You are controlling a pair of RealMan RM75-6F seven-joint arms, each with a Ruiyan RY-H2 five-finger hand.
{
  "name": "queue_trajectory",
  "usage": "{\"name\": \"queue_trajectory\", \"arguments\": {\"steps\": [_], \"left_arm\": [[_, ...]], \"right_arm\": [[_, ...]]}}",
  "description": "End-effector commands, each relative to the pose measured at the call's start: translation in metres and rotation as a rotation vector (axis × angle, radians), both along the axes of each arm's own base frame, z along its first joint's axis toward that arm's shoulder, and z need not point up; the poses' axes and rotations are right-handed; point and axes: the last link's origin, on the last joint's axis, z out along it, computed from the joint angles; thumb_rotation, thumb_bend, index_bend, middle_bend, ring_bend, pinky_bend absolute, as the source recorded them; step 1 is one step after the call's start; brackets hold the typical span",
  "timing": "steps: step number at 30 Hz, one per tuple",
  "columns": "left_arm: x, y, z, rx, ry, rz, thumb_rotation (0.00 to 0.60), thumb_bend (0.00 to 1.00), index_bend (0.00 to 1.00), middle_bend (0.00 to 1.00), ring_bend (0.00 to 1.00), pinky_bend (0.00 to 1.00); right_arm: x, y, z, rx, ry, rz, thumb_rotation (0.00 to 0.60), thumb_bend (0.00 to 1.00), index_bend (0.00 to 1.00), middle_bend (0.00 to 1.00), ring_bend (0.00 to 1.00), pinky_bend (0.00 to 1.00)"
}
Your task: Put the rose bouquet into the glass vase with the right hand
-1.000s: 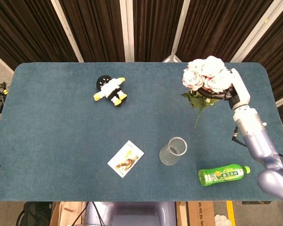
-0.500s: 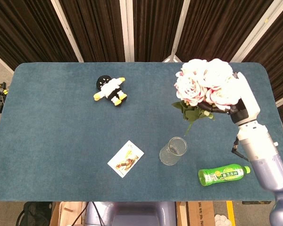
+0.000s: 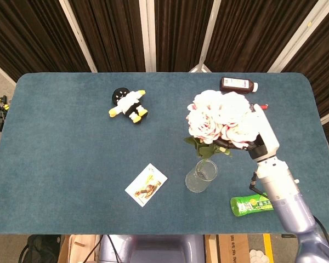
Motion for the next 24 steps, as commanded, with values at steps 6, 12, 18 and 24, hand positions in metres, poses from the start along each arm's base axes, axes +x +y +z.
{"name": "queue_trajectory", "arguments": {"steps": [6,12,18,24], "left_arm": [[0.000,-0.001,0.002,0.004,-0.003,-0.001,0.600,0.20,0.14,0.00,0.00,0.00],[-0.001,-0.001,0.003,0.009,-0.001,0.002,0.600,0.20,0.14,0.00,0.00,0.00],[0.000,0.000,0.000,0.003,0.006,0.000,0.600,0.20,0.14,0.00,0.00,0.00],[0.002,0.000,-0.002,-0.001,0.013,0.000,0.600,0.20,0.14,0.00,0.00,0.00]], "right_arm": [[0.000,-0.009,-0.021,-0.025,0.039,0.012,0.600,0.25,0.65,0.54,0.52,0.12],[-0.007,-0.015,-0.030,-0.036,0.078,-0.005,0.600,0.25,0.65,0.54,0.52,0.12],[-0.015,-0.016,-0.034,-0.027,0.091,-0.013,0.600,0.25,0.65,0.54,0.52,0.12],[-0.023,-0.019,-0.037,-0.017,0.102,-0.019,0.600,0.25,0.65,0.54,0.52,0.12]]}}
